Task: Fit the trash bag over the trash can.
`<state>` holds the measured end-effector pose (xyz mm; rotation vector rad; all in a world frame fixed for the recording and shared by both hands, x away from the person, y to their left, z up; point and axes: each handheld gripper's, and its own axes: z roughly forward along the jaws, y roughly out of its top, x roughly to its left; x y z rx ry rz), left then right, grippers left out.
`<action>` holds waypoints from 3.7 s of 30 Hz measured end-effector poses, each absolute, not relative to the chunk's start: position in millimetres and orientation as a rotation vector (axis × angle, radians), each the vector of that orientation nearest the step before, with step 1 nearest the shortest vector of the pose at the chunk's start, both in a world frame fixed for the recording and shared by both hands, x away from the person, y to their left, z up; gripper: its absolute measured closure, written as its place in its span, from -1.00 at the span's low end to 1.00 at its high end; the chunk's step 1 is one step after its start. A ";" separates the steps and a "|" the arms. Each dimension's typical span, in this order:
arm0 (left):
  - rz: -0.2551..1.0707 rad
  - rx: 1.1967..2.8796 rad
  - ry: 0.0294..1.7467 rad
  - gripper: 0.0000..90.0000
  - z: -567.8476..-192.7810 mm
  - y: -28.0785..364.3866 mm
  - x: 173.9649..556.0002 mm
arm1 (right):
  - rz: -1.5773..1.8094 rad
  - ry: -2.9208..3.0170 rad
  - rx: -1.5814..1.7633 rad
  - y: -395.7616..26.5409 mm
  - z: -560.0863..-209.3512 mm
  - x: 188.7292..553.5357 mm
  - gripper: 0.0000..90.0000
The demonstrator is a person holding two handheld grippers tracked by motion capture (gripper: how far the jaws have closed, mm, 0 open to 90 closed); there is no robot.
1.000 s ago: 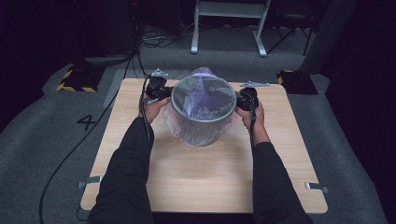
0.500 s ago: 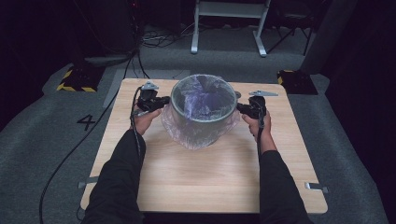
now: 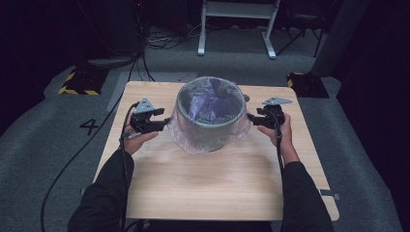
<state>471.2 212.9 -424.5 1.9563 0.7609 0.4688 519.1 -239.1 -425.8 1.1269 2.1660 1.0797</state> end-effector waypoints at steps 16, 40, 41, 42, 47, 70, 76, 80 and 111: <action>0.466 2.073 0.565 -0.11 -418.3 155.9 418.8 | 1.277 2.193 0.832 -247.0 -385.8 468.9 -0.37; 0.454 2.127 0.594 1.00 -429.5 150.8 430.9 | 1.223 2.314 0.633 -197.1 -413.0 442.7 0.99; 0.449 2.124 0.593 1.00 -430.1 150.7 430.9 | 1.210 2.329 0.643 -196.4 -416.1 443.1 1.00; 0.445 2.123 0.591 1.00 -430.4 150.6 430.7 | 1.213 2.328 0.648 -196.4 -417.5 443.2 1.00; 0.434 2.131 0.582 1.00 -434.2 148.8 428.3 | 1.241 2.321 0.665 -199.3 -423.9 441.7 1.00; 0.420 2.037 0.622 -0.66 -441.0 153.1 398.8 | 1.128 2.270 0.605 -196.4 -429.0 405.9 -0.46; 0.398 2.006 0.604 -0.66 -434.1 152.7 388.0 | 1.019 2.244 0.535 -176.0 -432.6 403.8 -0.41; 0.387 1.986 0.600 -0.65 -428.9 156.1 377.3 | 0.974 2.208 0.535 -172.0 -434.1 406.4 0.13; 0.535 2.032 0.598 0.99 -413.7 158.3 395.4 | 1.041 2.242 0.506 -171.5 -428.5 408.7 0.97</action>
